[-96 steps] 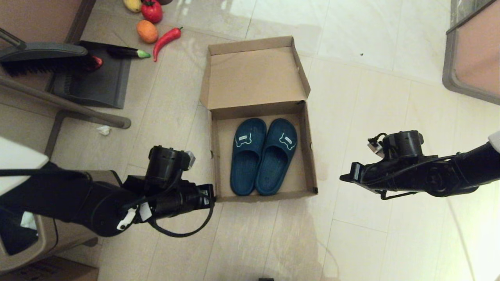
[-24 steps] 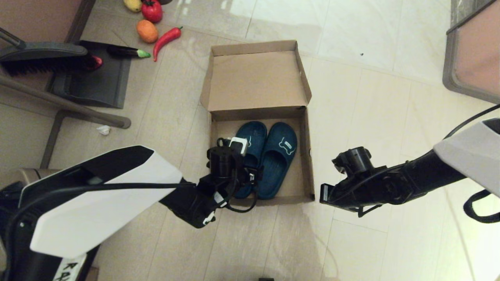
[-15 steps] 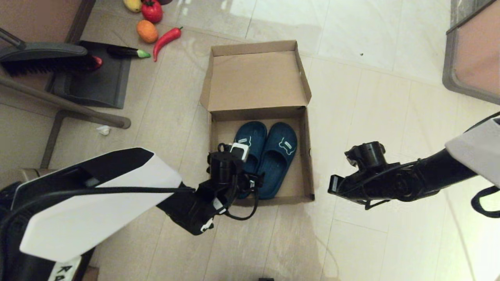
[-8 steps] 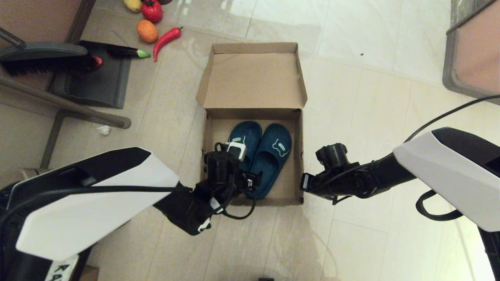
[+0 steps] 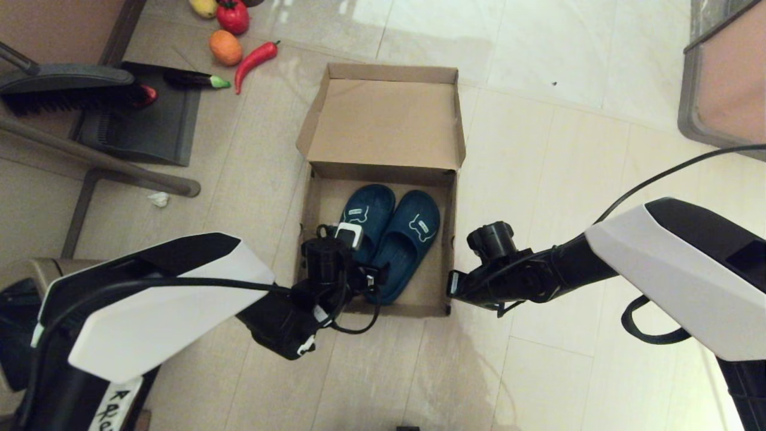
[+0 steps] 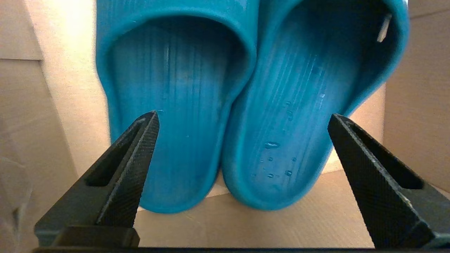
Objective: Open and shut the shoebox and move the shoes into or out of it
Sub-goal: Put the shoes out of the shoe box
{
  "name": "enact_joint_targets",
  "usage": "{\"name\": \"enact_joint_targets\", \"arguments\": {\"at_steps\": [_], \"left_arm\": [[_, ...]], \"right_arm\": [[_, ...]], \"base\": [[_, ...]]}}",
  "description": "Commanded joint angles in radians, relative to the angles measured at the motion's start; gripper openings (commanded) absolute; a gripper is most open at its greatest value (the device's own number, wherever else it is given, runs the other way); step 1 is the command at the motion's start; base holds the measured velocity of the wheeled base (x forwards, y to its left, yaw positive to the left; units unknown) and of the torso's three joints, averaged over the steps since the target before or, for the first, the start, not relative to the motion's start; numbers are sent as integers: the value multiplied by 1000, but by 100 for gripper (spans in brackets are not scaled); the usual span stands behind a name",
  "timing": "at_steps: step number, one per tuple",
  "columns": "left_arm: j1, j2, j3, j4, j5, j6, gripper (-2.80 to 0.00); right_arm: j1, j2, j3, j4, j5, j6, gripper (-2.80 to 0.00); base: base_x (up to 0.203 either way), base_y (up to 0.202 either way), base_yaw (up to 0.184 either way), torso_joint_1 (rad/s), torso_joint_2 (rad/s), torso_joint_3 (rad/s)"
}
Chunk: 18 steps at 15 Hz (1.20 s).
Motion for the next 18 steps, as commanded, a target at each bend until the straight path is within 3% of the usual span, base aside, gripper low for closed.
{"name": "enact_joint_targets", "arguments": {"at_steps": [1,4,10,18], "left_arm": [[0,10,1,-7,-15,1,0],[0,63,-52,-40,-21,1,0],[0,235,-322,-45,-13,26,0],[0,321,-498,-47,5,34,0]], "right_arm": [[-6,-1,-9,9,-6,4,-280],[-30,-28,2,27,-20,4,-280],[-31,-73,43,37,-32,-2,-280],[-51,-108,104,37,-33,-7,-280]], "base": [[0,0,0,0,0,0],[0,0,0,0,0,0],[0,0,0,0,0,0],[0,0,0,0,0,0]]}}
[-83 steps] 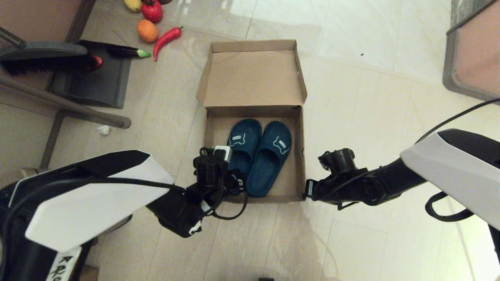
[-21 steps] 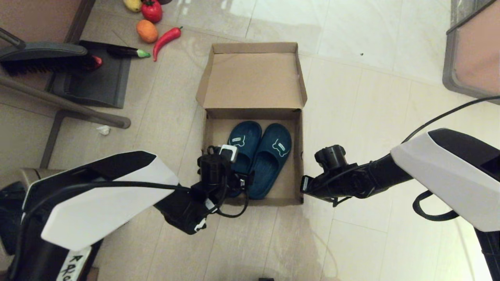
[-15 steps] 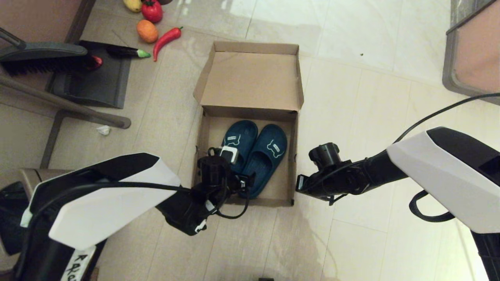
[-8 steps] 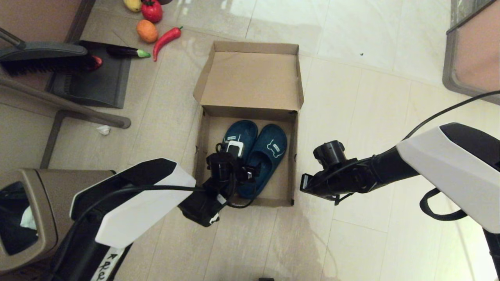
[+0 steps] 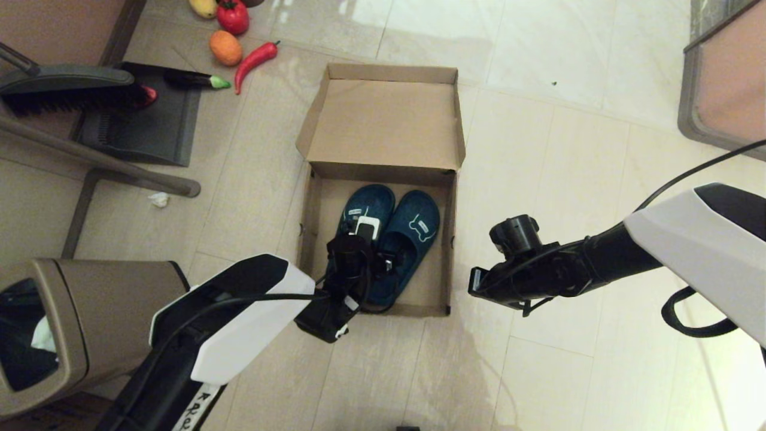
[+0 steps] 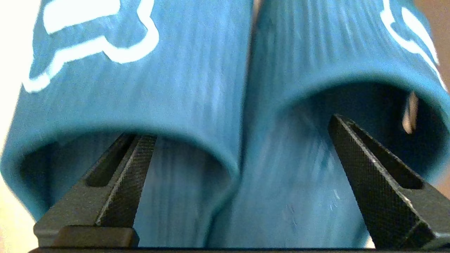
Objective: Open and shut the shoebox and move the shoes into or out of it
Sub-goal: Put the shoes out of the shoe box
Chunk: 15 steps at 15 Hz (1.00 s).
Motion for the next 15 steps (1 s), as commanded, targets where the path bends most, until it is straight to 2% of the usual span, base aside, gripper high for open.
{"name": "enact_joint_targets", "arguments": {"at_steps": [1,7,12,13,14,15], "left_arm": [[3,43,-64,-5,20,6,0],[13,104,-183,0,35,8,0],[30,125,-227,-3,32,8,0],[35,139,-262,-3,34,9,-10],[41,153,-294,-2,35,13,-280],[48,159,-300,-1,34,18,-280]], "right_arm": [[0,-8,8,-1,-1,2,-280],[-1,-24,6,-1,-13,-4,-280],[0,-25,9,-1,-16,-10,-280],[0,-27,9,-1,-19,-11,-280],[0,-28,9,-1,-24,-12,-280],[0,-30,11,0,-27,-13,-280]], "base": [[0,0,0,0,0,0],[0,0,0,0,0,0],[0,0,0,0,0,0],[0,0,0,0,0,0],[0,0,0,0,0,0],[0,0,0,0,0,0]]}}
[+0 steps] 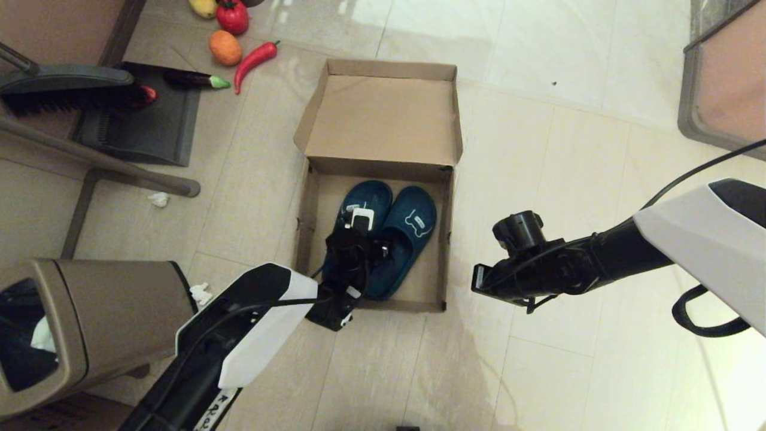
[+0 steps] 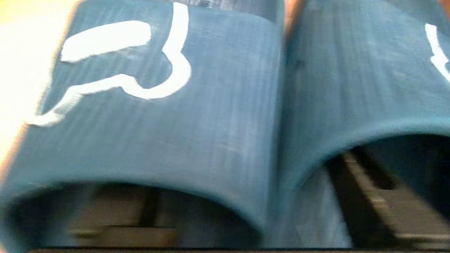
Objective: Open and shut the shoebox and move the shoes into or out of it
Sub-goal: Put the shoes out of the shoe box
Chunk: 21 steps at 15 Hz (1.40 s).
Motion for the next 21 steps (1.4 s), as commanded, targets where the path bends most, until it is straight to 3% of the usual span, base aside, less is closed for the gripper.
{"name": "enact_joint_targets", "arguments": {"at_steps": [1,12,21], "left_arm": [[11,26,-24,-4,2,4,-280],[0,-61,14,33,2,28,-280],[-66,-281,308,19,18,26,-280]], "right_arm": [[0,-4,-1,0,0,2,-280],[6,-15,1,-1,0,5,-280],[2,-113,65,-1,-2,8,-280]], "base": [[0,0,0,0,0,0],[0,0,0,0,0,0],[0,0,0,0,0,0]]}}
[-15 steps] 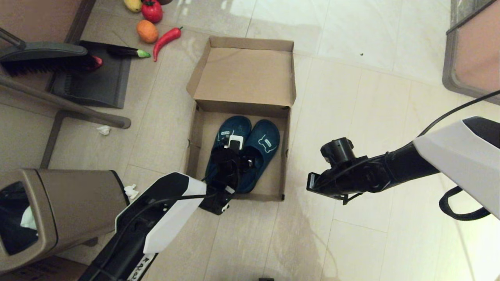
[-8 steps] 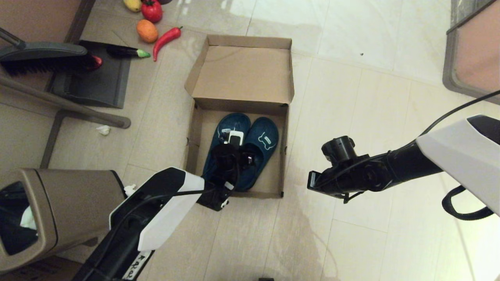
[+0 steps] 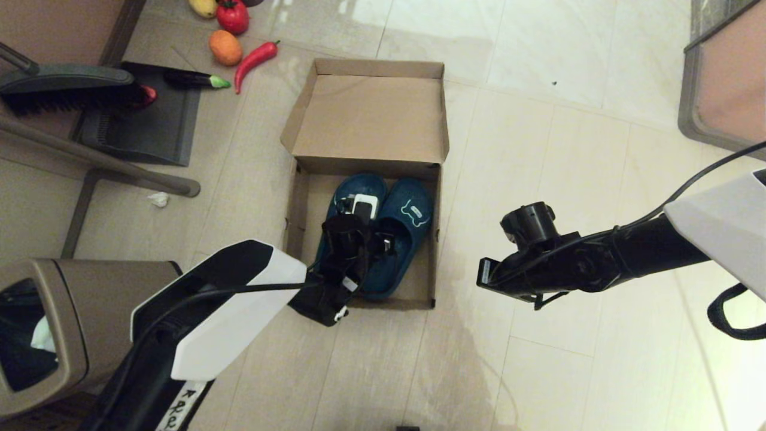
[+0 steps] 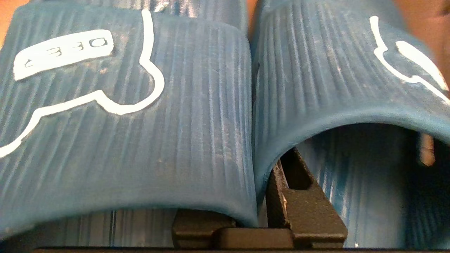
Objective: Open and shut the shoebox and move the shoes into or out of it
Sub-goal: Put the shoes out of the shoe box
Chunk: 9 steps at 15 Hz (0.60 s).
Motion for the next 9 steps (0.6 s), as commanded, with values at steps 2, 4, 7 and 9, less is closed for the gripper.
{"name": "enact_joint_targets", "arguments": {"at_steps": [2,4,7,9], "left_arm": [[-74,-82,100,-29,35,-6,-280],[-102,-119,120,-36,60,-6,-280],[-107,-225,229,-38,73,-6,-280],[-107,-310,328,-42,78,-7,-280]], "right_arm": [[-8,-70,41,-2,1,4,-280],[-21,-106,61,-1,1,4,-280],[-25,-149,82,-2,2,-2,-280],[-24,-157,68,-2,3,-31,-280]], "base": [[0,0,0,0,0,0],[0,0,0,0,0,0],[0,0,0,0,0,0],[0,0,0,0,0,0]]}}
